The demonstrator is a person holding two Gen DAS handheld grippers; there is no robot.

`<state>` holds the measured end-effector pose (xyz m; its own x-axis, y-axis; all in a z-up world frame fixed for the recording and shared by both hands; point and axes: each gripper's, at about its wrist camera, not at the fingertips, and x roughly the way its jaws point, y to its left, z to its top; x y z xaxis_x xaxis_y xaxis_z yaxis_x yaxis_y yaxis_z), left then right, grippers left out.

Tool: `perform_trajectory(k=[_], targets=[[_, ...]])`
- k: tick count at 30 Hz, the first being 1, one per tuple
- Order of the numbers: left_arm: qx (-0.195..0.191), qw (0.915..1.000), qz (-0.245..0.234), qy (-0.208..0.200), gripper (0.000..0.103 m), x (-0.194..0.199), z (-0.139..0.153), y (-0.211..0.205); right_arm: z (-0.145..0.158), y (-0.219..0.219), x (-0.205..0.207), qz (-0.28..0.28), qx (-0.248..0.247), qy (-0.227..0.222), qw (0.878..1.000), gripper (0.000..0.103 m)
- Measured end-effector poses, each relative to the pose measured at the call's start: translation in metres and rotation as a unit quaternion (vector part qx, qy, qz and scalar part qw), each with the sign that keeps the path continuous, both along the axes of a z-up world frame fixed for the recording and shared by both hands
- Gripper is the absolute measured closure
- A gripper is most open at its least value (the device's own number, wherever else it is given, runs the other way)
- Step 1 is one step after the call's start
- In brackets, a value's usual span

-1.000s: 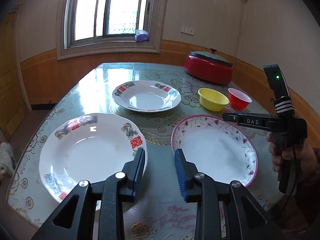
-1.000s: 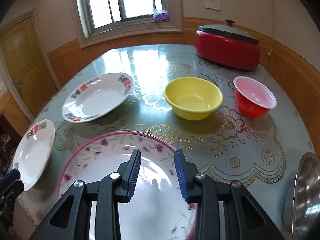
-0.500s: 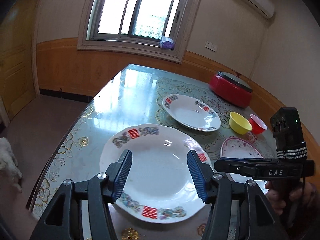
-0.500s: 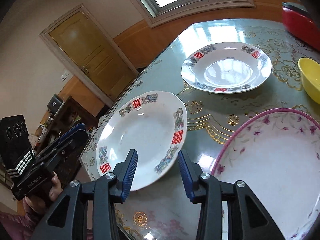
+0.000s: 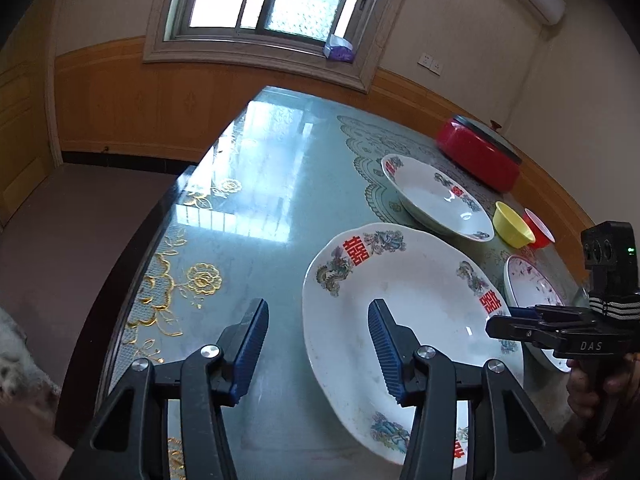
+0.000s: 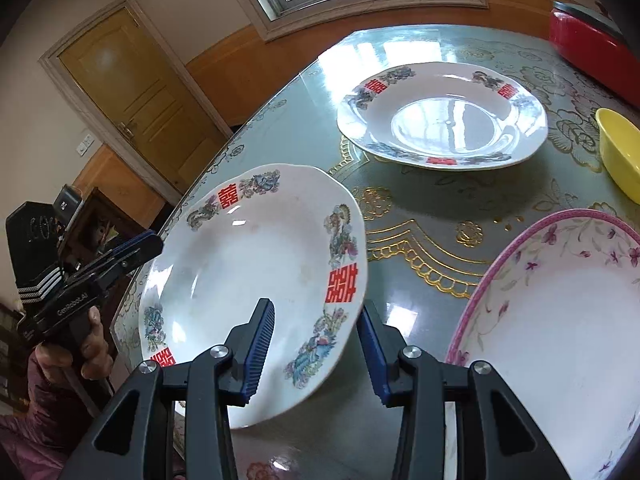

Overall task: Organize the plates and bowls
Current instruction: 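Grasp the rim of the large double-happiness plate with both grippers, then lift the large double-happiness plate and carry it over the floral plate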

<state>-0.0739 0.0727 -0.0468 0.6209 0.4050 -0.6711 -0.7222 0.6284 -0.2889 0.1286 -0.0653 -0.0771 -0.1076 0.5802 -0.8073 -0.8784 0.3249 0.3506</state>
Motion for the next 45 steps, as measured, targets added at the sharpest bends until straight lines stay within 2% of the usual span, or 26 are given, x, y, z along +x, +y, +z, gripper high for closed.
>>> perform_trajectory(k=[3, 7, 11, 13, 19, 21, 23, 25, 31, 37, 40, 45], targets=[[-0.017, 0.9997, -0.014, 0.007, 0.067, 0.01, -0.01, 0.01, -0.006, 0.009, -0.004, -0.002, 0.001, -0.015, 1.0, 0.056], [-0.014, 0.9992, -0.033, 0.017, 0.072, 0.019, -0.017, 0.014, -0.009, 0.015, -0.01, 0.005, -0.003, -0.05, 0.999, 0.056], [-0.018, 0.9993, -0.029, 0.017, 0.075, 0.019, -0.021, 0.013, -0.016, 0.019, -0.027, 0.025, -0.018, -0.124, 0.992, 0.055], [-0.019, 0.9995, -0.022, 0.016, 0.075, 0.017, -0.021, 0.011, -0.017, 0.018, -0.025, 0.022, -0.017, -0.118, 0.993, 0.058], [-0.026, 0.9995, -0.003, 0.016, 0.075, 0.016, -0.02, 0.0, -0.015, 0.013, -0.022, 0.018, -0.017, -0.127, 0.992, 0.058], [-0.031, 0.9994, 0.003, 0.017, 0.075, 0.016, -0.021, -0.006, -0.013, 0.012, -0.022, 0.016, -0.022, -0.132, 0.991, 0.056], [-0.032, 0.9993, 0.007, 0.017, 0.075, 0.016, -0.02, -0.012, -0.012, 0.012, -0.026, 0.015, -0.027, -0.138, 0.99, 0.05], [-0.029, 0.9993, 0.016, 0.018, 0.075, 0.017, -0.02, -0.017, -0.013, 0.01, -0.024, 0.011, -0.02, -0.137, 0.99, 0.049], [-0.016, 0.9991, 0.031, 0.023, 0.075, 0.019, -0.008, -0.026, -0.005, 0.002, -0.023, 0.009, -0.001, -0.145, 0.989, 0.052], [-0.007, 0.9985, 0.033, 0.043, 0.075, 0.033, 0.003, -0.028, -0.005, -0.005, -0.008, -0.013, 0.002, -0.121, 0.993, 0.053], [-0.015, 0.9978, 0.039, 0.052, 0.075, 0.037, -0.002, -0.026, -0.007, -0.006, -0.004, -0.022, -0.004, -0.129, 0.991, 0.061], [-0.014, 0.9971, 0.045, 0.059, 0.075, 0.03, -0.009, -0.026, -0.008, -0.003, -0.003, 0.003, 0.0, -0.105, 0.994, 0.061]])
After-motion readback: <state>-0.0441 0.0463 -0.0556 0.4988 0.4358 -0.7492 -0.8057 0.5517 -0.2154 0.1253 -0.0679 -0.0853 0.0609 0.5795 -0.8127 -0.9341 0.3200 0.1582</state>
